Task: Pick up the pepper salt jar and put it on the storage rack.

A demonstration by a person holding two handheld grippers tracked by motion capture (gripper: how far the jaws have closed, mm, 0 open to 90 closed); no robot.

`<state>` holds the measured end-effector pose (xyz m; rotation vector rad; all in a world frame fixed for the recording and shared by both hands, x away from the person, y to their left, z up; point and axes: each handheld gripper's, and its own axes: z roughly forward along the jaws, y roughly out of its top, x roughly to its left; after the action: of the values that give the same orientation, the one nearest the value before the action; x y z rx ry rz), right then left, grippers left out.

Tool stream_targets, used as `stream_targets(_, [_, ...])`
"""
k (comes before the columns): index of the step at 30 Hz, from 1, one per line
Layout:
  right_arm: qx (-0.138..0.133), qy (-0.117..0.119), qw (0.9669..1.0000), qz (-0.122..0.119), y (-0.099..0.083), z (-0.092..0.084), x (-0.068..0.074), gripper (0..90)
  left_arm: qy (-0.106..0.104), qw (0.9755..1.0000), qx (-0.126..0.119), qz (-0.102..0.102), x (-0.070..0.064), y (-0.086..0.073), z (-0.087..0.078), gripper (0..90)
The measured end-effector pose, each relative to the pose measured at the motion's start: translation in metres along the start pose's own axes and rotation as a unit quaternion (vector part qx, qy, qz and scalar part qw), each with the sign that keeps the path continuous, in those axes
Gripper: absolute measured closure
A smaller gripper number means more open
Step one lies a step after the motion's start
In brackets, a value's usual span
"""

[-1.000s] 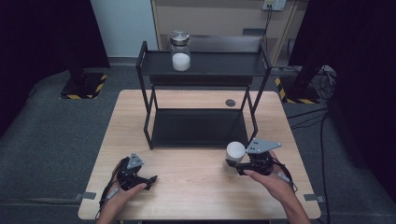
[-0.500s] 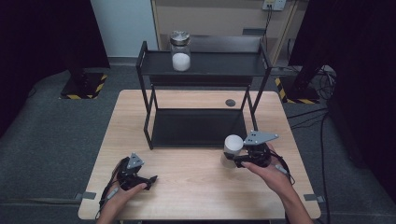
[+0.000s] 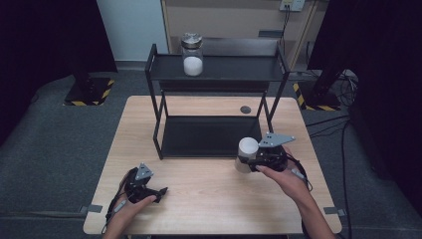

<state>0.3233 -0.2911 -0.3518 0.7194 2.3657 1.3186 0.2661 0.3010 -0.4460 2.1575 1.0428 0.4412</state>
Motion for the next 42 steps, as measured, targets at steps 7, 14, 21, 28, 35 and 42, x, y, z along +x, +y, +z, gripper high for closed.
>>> stream_targets(7, [0.002, -0.005, 1.0, -0.003, 0.011, 0.001, -0.003, 35.3, 0.0, 1.0, 0.0, 0.0, 0.0, 0.0, 0.0, 0.0])
stream_targets(14, [0.002, -0.006, 1.0, -0.004, 0.02, 0.004, -0.008, 35.3, 0.0, 1.0, 0.0, 0.0, 0.0, 0.0, 0.0, 0.0])
stream_targets(21, [0.001, -0.004, 1.0, -0.004, 0.028, 0.005, -0.013, 35.3, 0.0, 1.0, 0.0, 0.0, 0.0, 0.0, 0.0, 0.0])
stream_targets(28, [-0.003, -0.001, 1.0, -0.003, 0.037, 0.006, -0.021, 35.3, -0.001, 1.0, 0.0, 0.0, 0.0, 0.0, 0.0, 0.0])
stream_targets(35, [-0.008, -0.003, 0.9999, -0.006, 0.047, 0.002, -0.023, 35.3, -0.001, 1.0, 0.0, 0.0, 0.0, 0.0, 0.0, 0.0])
stream_targets(42, [-0.009, -0.005, 0.9999, -0.006, 0.055, -0.003, -0.025, 35.3, -0.001, 1.0, 0.0, 0.0, 0.0, 0.0, 0.0, 0.0])
